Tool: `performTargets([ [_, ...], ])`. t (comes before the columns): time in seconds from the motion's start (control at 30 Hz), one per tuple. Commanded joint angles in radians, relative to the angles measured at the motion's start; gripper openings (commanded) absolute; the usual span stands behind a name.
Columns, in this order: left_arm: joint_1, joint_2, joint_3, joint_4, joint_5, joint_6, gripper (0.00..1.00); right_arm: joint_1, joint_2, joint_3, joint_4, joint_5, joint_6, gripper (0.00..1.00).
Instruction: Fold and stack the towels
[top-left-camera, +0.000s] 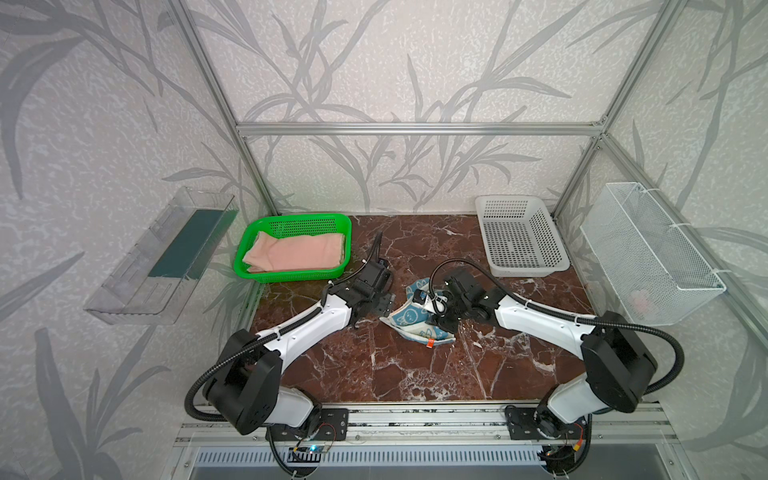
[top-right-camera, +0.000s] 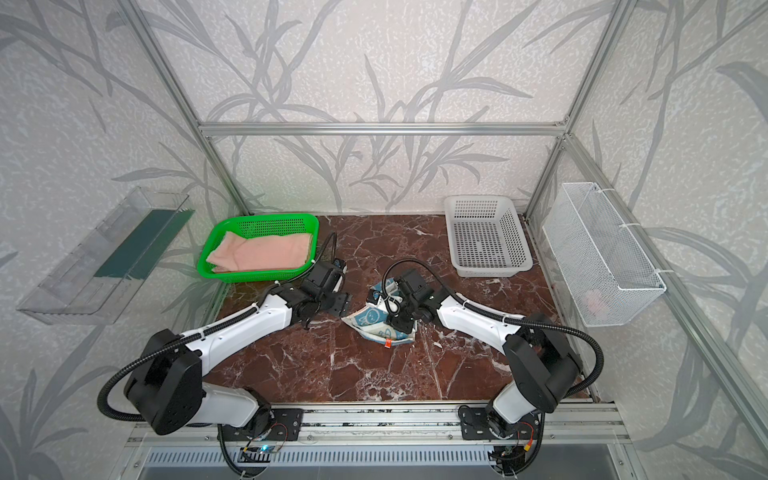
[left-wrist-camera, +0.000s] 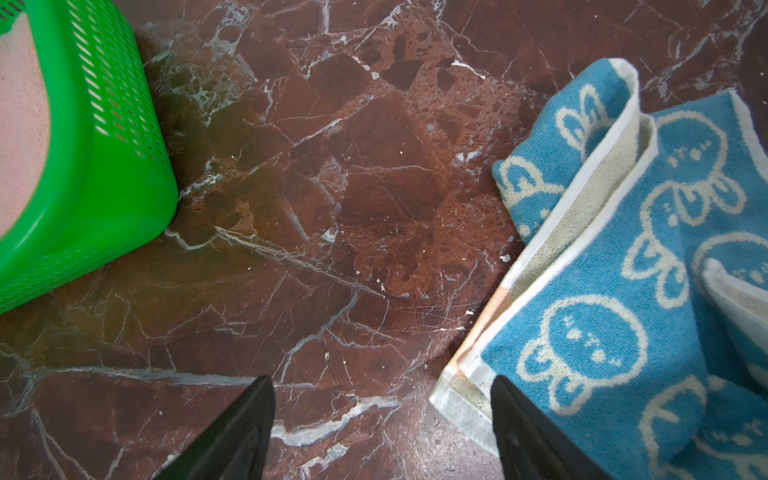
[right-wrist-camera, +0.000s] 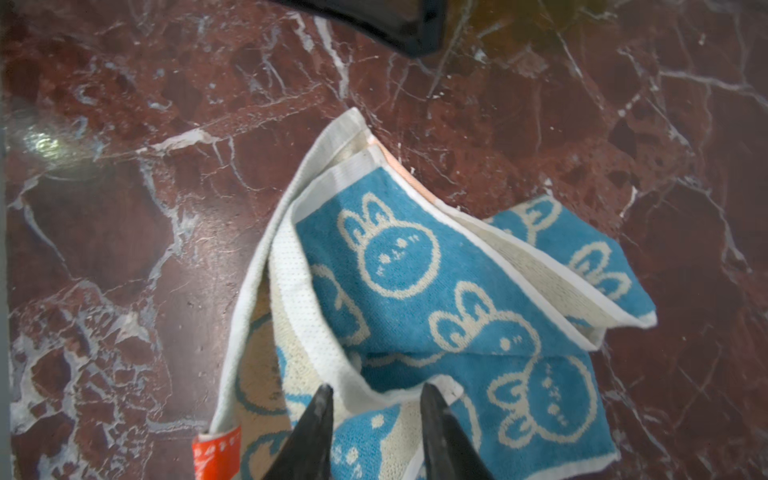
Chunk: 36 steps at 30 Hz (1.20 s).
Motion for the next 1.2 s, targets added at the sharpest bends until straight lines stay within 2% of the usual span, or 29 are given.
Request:
performTargets([
  [0.0, -0.002, -0.029, -0.002, 0.027, 0.033, 0.031, 0.82, -0.006, 0.033, 0.048, -0.016, -0.131, -0.099, 0.41],
  [0.17, -0.001, -0.043, -0.016, 0.052, 0.033, 0.037, 0.82, -0.006, 0.101, 0.113, -0.087, -0.188, -0.114, 0.45],
  [0.57, 0.0, -0.089, -0.053, 0.078, -0.029, 0.02, 0.82, -0.004, 0.185, 0.161, -0.189, -0.23, -0.123, 0.42],
  [0.67, -0.002, -0.087, -0.052, 0.078, -0.033, 0.019, 0.82, -0.005, 0.186, 0.167, -0.199, -0.208, -0.11, 0.33],
  [0.87, -0.001, -0.086, -0.047, 0.083, -0.036, 0.025, 0.82, -0.005, 0.109, 0.14, -0.122, -0.122, -0.072, 0.03],
  [1.03, -0.001, -0.105, -0.061, 0.166, -0.036, 0.091, 0.82, -0.005, 0.005, 0.095, -0.063, -0.045, -0.13, 0.0],
  [1.17, 0.0, -0.129, -0.097, 0.291, -0.005, 0.224, 0.83, -0.007, -0.066, 0.043, -0.023, 0.007, -0.2, 0.0],
])
